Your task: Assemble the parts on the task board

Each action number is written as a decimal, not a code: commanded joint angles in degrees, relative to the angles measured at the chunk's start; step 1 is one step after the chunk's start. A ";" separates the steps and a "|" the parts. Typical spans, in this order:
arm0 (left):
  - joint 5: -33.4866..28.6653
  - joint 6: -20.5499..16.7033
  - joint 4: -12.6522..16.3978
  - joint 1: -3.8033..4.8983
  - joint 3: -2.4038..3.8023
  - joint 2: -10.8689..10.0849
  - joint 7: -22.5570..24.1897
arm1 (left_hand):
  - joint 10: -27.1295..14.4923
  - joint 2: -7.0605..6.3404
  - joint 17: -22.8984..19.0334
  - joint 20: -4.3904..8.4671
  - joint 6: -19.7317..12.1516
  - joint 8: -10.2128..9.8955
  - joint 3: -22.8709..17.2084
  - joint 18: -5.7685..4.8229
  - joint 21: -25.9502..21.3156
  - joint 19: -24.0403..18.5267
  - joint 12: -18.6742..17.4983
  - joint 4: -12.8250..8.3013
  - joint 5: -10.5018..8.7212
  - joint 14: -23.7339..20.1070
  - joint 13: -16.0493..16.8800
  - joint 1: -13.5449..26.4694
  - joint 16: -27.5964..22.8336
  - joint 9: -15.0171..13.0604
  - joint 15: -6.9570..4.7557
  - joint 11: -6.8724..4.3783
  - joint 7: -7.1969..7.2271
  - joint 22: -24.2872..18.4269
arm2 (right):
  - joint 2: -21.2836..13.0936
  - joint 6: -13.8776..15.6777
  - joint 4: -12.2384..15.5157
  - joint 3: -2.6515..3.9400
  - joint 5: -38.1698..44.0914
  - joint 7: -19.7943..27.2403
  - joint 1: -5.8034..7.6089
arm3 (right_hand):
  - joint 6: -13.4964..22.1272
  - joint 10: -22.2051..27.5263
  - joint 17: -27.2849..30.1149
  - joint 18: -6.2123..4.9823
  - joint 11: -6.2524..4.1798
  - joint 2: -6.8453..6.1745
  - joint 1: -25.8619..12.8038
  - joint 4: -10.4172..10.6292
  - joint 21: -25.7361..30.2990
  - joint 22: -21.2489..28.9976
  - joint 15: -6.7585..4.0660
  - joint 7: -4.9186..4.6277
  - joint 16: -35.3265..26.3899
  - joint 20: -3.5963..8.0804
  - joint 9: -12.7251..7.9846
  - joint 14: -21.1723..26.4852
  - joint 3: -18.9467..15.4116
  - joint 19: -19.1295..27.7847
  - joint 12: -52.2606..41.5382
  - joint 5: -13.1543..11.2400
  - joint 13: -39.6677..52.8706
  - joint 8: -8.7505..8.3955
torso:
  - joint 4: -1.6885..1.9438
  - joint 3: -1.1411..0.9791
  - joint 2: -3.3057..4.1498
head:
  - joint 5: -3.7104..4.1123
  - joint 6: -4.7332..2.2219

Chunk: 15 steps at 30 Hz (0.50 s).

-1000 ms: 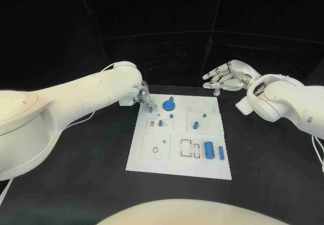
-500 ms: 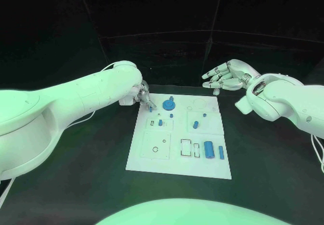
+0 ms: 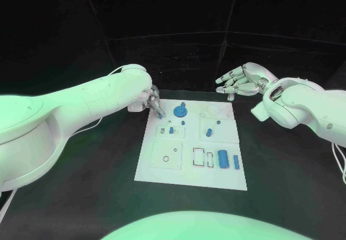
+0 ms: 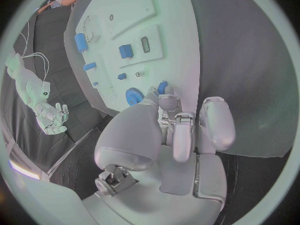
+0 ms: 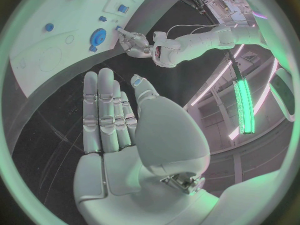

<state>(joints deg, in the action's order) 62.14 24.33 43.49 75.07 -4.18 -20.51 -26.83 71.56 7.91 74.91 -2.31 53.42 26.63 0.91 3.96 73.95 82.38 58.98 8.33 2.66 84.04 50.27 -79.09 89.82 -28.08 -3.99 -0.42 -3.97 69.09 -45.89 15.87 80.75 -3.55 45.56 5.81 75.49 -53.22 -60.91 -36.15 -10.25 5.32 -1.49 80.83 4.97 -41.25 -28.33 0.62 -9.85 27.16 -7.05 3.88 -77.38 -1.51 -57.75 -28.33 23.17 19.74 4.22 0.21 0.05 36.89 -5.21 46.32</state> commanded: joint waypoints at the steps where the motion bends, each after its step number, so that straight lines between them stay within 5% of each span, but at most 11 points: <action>1: 0.36 0.54 -0.07 0.08 0.01 0.05 1.37 | -0.15 0.92 15.09 0.43 -0.24 0.06 -2.01 0.69 0.07 0.11 -0.32 -2.35 0.18 5.96 -0.23 -2.97 0.18 0.18 -0.43 -0.59 0.66 0.02 | 0.02 -0.11 0.08 0.05 -0.19 0.57 0.11 | -0.01 0.19 -0.07 -0.24 -0.03 -0.06 -0.23 0.05 0.32 0.06 0.34 -0.37 -0.35 -0.20 0.02 -0.20 0.16 -0.27 0.19 0.14 -0.09 -0.09 | 0.02 -0.01 0.00 | 0.00 0.07; 6: 0.40 0.08 0.16 0.09 0.01 -0.30 2.45 | -0.47 0.99 15.09 0.40 -0.84 -0.14 -6.84 0.69 -0.18 -0.03 -1.34 -5.66 0.25 5.96 -1.10 -5.24 0.18 0.58 -0.18 -0.18 0.14 -0.15 | -0.09 -0.07 0.13 0.05 -0.19 0.48 0.11 | -0.01 0.19 -0.07 -0.24 -0.03 -0.06 -0.23 0.05 0.32 0.06 0.34 -0.37 -0.35 -0.20 0.02 -0.20 0.16 -0.27 0.19 0.14 -0.09 -0.09 | 0.02 -0.02 -0.02 | 0.27 0.15; 15: -4.55 -3.78 1.79 0.16 0.00 -1.80 3.36 | 0.21 -3.37 15.09 0.00 -0.55 1.25 -20.81 0.83 -0.54 -0.05 -1.88 -9.11 1.18 5.96 -2.20 1.48 0.18 0.98 0.28 0.06 -0.21 -0.18 | -0.25 -0.15 0.07 0.05 -0.23 0.46 0.11 | -0.02 0.17 -0.10 -0.25 -0.04 -0.06 -0.17 0.04 0.34 0.07 0.32 -0.36 -0.38 -0.19 0.02 -0.23 0.22 -0.29 0.18 0.17 -0.15 -0.08 | 0.13 -0.03 -0.09 | 0.47 0.32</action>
<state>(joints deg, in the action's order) 61.03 23.11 44.86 75.08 -4.20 -22.08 -24.82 71.43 4.74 74.91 -2.31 52.62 27.67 -11.58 3.96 73.53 82.38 57.26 6.68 3.55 84.05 48.13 -78.51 89.82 -27.17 -3.98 -0.28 -4.22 68.98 -46.08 15.88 80.78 -3.55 45.56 5.81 75.49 -53.22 -60.91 -36.21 -10.24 5.32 -1.49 80.83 4.97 -41.25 -28.33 0.62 -9.84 27.16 -7.05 3.88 -77.38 -1.52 -57.75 -28.33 23.17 19.64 4.22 0.27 0.05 36.85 -4.88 46.55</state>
